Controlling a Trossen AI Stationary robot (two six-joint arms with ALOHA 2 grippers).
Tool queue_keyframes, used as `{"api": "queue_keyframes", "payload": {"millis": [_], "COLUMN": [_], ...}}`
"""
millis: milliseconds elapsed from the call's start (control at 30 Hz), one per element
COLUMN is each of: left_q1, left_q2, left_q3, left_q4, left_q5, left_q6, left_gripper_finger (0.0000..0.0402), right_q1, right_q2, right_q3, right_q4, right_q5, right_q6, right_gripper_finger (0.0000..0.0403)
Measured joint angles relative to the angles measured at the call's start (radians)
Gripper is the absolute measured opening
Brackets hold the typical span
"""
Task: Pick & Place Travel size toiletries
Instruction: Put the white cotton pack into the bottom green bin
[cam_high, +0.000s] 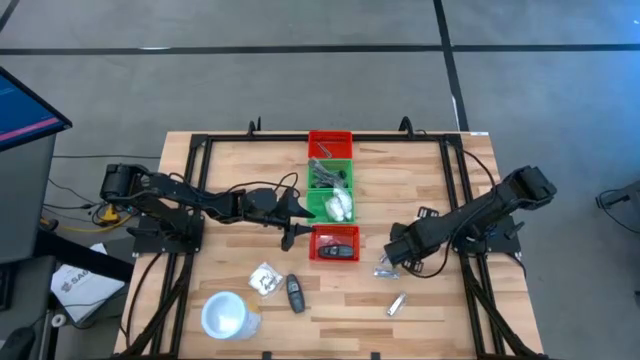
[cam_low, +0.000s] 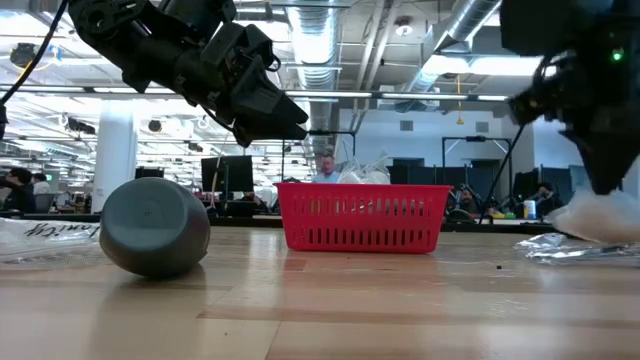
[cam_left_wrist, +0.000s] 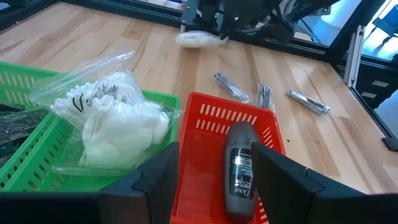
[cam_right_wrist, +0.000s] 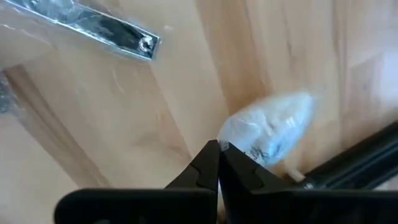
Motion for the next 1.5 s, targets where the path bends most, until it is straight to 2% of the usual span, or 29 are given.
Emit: {"api": "queue_keyframes", "payload": {"millis": [433, 733, 1000, 1167, 1267, 1500], "left_q1": [0.0, 0.0, 0.0, 0.0, 0.0, 0.0], "left_q2": [0.0, 0.0, 0.0, 0.0, 0.0, -0.02], "left_q3": [0.0, 0.0, 0.0, 0.0, 0.0, 0.001], "left_q4": [0.002, 0.003, 0.003, 0.002, 0.001, -0.074], "left_q5": [0.0, 0.0, -0.004, -0.021, -0.023, -0.149], "left_q6": [0.0, 0.0, 0.0, 0.014, 0.031, 0.078], "left_gripper_finger": [0.019, 0.019, 0.019, 0.019, 0.019, 0.019], "right_q1": [-0.016, -0.051, -0.095, -0.13, -0.156, -0.203], "right_q2": [-0.007, -0.008, -0.008, -0.008, 0.0, 0.042], "right_q3": [0.229, 0.403, 0.518, 0.555, 0.555, 0.551], "right_q4": [-0.044, -0.024, 0.201, 0.292, 0.343, 0.358], "right_q5": [0.212, 0.336, 0.31, 0.301, 0.252, 0.195], "right_q6": [-0.046, -0.165, -0.402, -0.47, -0.503, -0.526], "right_gripper_finger": [0.0, 0.0, 0.0, 0.0, 0.0, 0.0]}}
